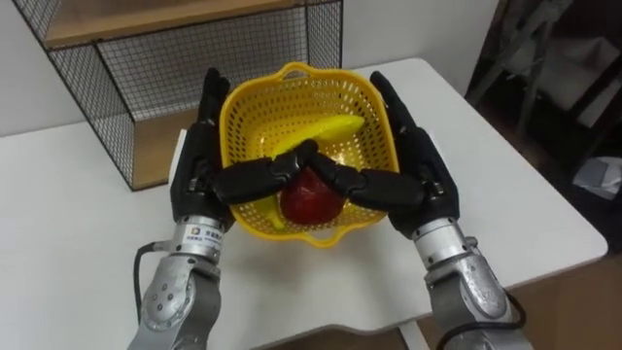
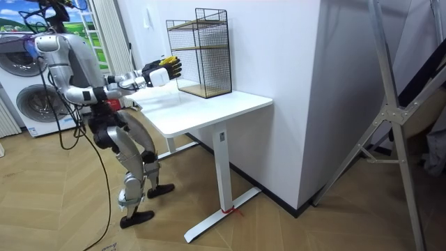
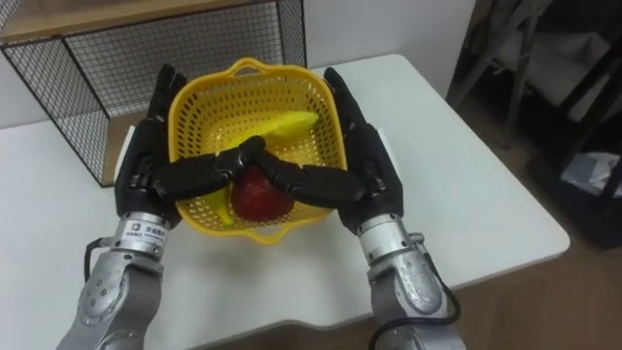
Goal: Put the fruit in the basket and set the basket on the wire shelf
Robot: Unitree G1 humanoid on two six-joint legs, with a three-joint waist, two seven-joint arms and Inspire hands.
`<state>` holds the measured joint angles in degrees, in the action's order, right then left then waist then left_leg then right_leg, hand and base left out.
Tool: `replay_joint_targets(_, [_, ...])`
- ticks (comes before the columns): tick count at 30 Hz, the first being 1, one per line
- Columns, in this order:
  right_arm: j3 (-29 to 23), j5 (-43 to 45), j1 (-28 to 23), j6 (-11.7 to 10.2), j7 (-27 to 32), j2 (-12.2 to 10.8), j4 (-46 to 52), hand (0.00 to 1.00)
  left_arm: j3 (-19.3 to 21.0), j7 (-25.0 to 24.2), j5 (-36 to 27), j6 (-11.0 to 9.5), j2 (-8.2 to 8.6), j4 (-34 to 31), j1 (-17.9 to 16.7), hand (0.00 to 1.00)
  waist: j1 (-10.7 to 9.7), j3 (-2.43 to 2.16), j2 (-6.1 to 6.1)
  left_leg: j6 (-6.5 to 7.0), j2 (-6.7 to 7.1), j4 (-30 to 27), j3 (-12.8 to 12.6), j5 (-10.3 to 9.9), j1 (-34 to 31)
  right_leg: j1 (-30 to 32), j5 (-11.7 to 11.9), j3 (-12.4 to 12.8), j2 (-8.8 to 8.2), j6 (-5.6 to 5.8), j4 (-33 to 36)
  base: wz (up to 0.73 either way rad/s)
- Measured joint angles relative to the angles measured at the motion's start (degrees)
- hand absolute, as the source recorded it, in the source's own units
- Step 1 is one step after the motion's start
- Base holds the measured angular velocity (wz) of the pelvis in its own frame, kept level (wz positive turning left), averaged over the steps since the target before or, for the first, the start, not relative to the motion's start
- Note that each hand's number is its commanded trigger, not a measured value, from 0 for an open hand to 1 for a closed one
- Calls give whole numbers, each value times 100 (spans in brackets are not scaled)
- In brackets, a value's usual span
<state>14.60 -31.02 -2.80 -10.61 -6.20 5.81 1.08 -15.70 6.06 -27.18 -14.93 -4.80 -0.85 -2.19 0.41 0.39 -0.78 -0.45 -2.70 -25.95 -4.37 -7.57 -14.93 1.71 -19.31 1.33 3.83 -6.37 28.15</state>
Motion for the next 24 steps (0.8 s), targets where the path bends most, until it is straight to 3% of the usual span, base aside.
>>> replay_joint_targets(2, [-2,-1,33,-2,-2,52,-1,0,-25,0,32,1,-23,0,14,0,-15,39,-66,66,48,46,2,211,67,-94,-18,-4,-27,30,-101,2])
replay_joint_targets(5, [-5,-25,53,-2,-21,107,4,0,-28,-3,41,1,-38,-2,18,0,-17,51,-105,143,160,-31,-8,116,50,-125,-111,-8,-158,110,-162,5])
replay_joint_targets(8, [-2,-31,66,1,-23,95,4,0,-20,-12,112,2,-25,-5,19,0,21,57,-116,255,342,-184,-74,-100,39,-142,-376,-15,-361,213,5,10])
replay_joint_targets(11, [-1,-3,82,1,-23,94,6,0,-12,-12,108,3,-31,-9,18,0,100,51,-118,398,524,-271,-213,-356,131,-158,-563,-68,-600,408,305,0])
replay_joint_targets(13, [28,-9,89,1,-23,95,3,0,1,-12,107,2,-34,-15,19,0,168,58,-134,476,578,-292,-317,-458,237,-93,-547,-373,-785,548,741,-10])
replay_joint_targets(14, [33,-14,92,1,-19,94,1,0,-1,-11,111,2,-37,-18,18,0,175,58,-133,517,612,-287,-309,-492,303,-33,-448,-556,-873,727,993,11])
replay_joint_targets(15, [24,-4,94,-3,-18,99,1,0,-1,-10,142,2,-69,-32,19,0,167,61,-138,560,649,-261,-250,-521,381,-8,-371,-649,-894,837,1103,18])
replay_joint_targets(17, [-14,-11,98,-3,-20,104,-8,0,4,-9,156,2,-51,-31,24,0,147,68,-106,587,645,-258,-119,-548,437,-1,-352,-698,-892,943,1052,13])
replay_joint_targets(19, [-8,-18,138,7,-20,103,-50,0,33,7,158,3,-55,-29,44,0,186,78,-94,594,640,-181,-83,-543,414,147,-386,-779,-908,909,520,5])
replay_joint_targets(20, [-3,-41,146,17,-21,106,-89,0,47,11,163,31,-49,-19,43,0,194,88,-97,601,658,-170,-84,-547,426,261,-258,-861,-938,754,222,11])
replay_joint_targets(21, [3,-52,144,29,-21,104,-140,0,55,11,208,102,-43,-19,46,0,217,79,-91,599,673,-123,-60,-548,468,209,-181,-937,-967,699,182,9])
replay_joint_targets(24, [26,-52,206,70,-29,118,-202,0,135,11,460,185,-20,-20,72,0,300,82,-84,554,646,10,16,-502,467,131,-66,-1041,-857,644,-58,8])
